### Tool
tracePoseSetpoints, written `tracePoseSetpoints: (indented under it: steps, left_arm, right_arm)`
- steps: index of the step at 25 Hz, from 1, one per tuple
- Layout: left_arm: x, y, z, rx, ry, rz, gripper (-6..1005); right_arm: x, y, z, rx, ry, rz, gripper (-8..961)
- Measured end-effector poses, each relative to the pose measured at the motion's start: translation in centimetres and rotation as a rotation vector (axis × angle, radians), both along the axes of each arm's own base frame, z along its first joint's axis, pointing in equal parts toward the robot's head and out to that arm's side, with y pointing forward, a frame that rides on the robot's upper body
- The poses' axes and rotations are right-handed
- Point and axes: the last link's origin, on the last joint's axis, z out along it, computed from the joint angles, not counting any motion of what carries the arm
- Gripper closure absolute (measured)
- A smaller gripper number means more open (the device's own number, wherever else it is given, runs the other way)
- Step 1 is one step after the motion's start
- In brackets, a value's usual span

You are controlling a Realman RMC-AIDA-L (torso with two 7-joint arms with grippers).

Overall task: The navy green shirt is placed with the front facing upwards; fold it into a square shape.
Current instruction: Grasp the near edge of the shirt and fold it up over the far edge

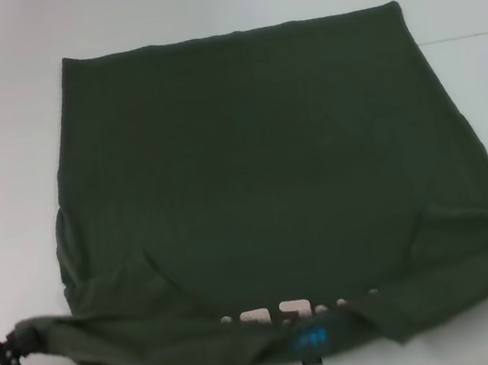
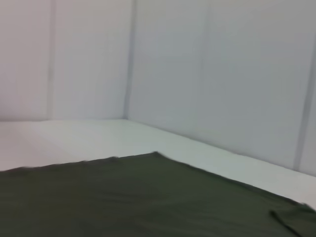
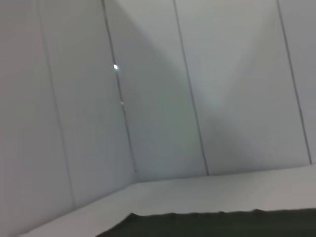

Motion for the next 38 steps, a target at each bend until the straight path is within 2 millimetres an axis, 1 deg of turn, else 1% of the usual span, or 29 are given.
tracePoseSetpoints:
  steps: [1,2,3,5,9,17,20,21,22,25,26,27,28,33,38]
  left_arm:
    - [-0.4,0.8,0.0,0.021,-0.013,0.048,976]
    - [-0.5,1.1,-0.1,0.030,-0.016,0.066,976]
    - [-0.5,1.1,-0.1,0.030,-0.016,0.066,976]
    - [-0.7,1.7,-0.2,0.046,-0.023,0.090,976]
    - [-0.6,3.5,-0.9,0.059,-0.024,0.122,976]
    - [0.2,7.9,-2.3,0.070,0.014,0.159,978]
    - [0.6,9.7,-2.5,0.086,0.036,0.180,972]
    - [0.9,10.9,-2.6,0.102,0.046,0.190,970]
    - [0.9,10.9,-2.6,0.102,0.046,0.190,969]
    - [1.4,12.6,-2.8,0.125,0.063,0.208,963]
    - [1.6,13.2,-2.8,0.132,0.069,0.216,961]
    - [1.7,13.6,-3.0,0.137,0.075,0.227,959]
    - [1.8,14.2,-3.1,0.140,0.080,0.237,957]
    - [2.2,16.5,-3.6,0.173,0.123,0.299,948]
    - [3.1,18.2,-3.7,0.219,0.141,0.309,939]
  right_arm:
    - [0.3,0.7,-0.1,-0.003,0.002,-0.027,912]
    - [0.4,1.0,0.0,-0.002,0.006,-0.039,912]
    - [0.4,1.0,0.0,-0.002,0.006,-0.039,912]
    - [0.6,1.6,0.2,0.003,0.014,-0.062,912]
    - [0.7,3.1,0.4,0.002,0.031,-0.083,911]
    - [0.7,7.2,0.3,-0.039,0.056,-0.147,911]
    - [0.8,9.3,0.4,-0.073,0.088,-0.200,911]
    - [0.8,10.4,0.4,-0.087,0.095,-0.225,911]
    - [0.8,10.4,0.4,-0.087,0.095,-0.225,912]
    - [0.5,12.0,0.4,-0.090,0.083,-0.237,912]
    - [0.3,13.1,0.3,-0.089,0.067,-0.244,912]
    - [0.1,13.7,0.3,-0.089,0.060,-0.250,912]
    - [0.1,13.7,0.3,-0.089,0.060,-0.250,912]
    - [-0.4,16.5,-0.2,-0.088,0.021,-0.295,912]
    - [-1.0,18.9,-0.5,-0.083,-0.013,-0.333,912]
